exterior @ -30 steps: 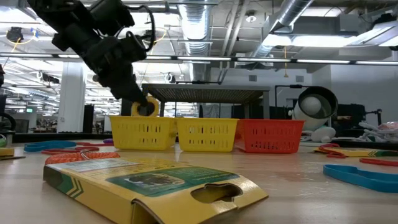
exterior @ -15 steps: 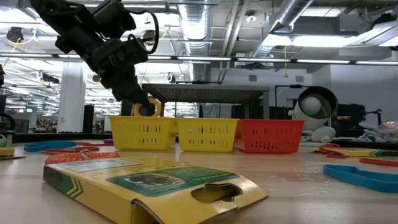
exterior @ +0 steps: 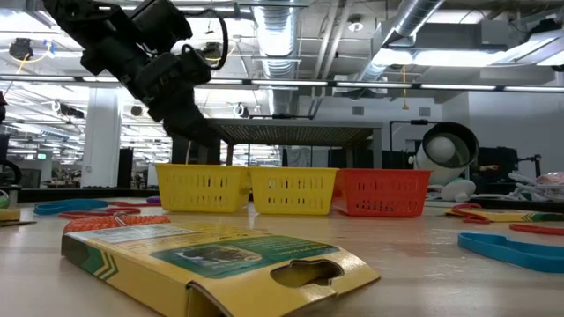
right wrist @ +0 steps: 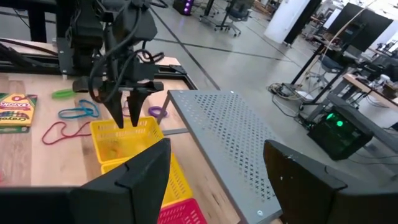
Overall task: Pick & Place Office Desk Supplies
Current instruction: Put the red rubber band into the red bin
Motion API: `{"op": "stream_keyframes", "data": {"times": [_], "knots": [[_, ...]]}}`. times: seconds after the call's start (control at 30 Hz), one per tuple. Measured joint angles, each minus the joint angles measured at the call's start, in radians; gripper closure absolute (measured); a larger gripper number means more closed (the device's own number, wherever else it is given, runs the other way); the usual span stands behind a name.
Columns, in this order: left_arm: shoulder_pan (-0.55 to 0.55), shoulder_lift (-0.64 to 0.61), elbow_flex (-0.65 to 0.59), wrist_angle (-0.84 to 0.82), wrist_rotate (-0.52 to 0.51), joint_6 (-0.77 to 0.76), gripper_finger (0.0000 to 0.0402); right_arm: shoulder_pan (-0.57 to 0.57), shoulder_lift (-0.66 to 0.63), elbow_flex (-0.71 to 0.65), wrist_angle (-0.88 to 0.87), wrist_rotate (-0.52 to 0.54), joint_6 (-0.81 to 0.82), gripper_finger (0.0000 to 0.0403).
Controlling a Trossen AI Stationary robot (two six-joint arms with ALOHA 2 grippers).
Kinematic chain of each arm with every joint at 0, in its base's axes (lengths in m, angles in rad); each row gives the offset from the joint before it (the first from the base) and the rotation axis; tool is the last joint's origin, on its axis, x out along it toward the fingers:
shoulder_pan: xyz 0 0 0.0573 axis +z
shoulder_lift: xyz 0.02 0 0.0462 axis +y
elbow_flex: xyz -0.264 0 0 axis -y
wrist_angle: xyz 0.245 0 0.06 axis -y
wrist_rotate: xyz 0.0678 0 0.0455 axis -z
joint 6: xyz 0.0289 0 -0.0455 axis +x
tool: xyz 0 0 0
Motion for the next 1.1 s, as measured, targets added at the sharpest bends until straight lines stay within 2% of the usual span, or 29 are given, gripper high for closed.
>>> {"op": "stream_keyframes", "data": {"times": [0.2, 0.43, 0.63, 0.8, 0.9, 1.0, 1.1], "knots": [[-0.003, -0.136, 0.0, 0.011, 0.001, 0.019, 0.0232, 0.0, 0.0, 0.0, 0.008, 0.0, -0.06, 0.0154], [-0.058, -0.47, 0.0, -0.017, 0.002, 0.0, 0.0242, 0.016, -0.033, 0.0, 0.007, 0.001, -0.122, 0.0154], [-0.121, -0.707, -0.037, -0.057, -0.014, 0.014, 0.0254, 0.083, -0.177, -0.023, 0.009, 0.002, -0.124, 0.0154], [-0.134, -0.828, -0.173, 0.043, -0.037, 0.016, 0.0261, 0.142, -0.363, -0.178, 0.154, -0.001, -0.152, 0.0154], [-0.134, -0.882, -0.234, 0.086, -0.033, -0.031, 0.0263, 0.15, -0.464, -0.304, 0.354, -0.091, -0.248, 0.0154], [-0.134, -0.92, -0.262, 0.092, 0.028, -0.087, 0.0263, 0.127, -0.532, -0.427, 0.604, -0.255, -0.387, 0.0154], [-0.134, -0.939, -0.271, 0.087, 0.091, -0.146, 0.0261, 0.088, -0.56, -0.507, 0.75, -0.364, -0.441, 0.0154]]}}
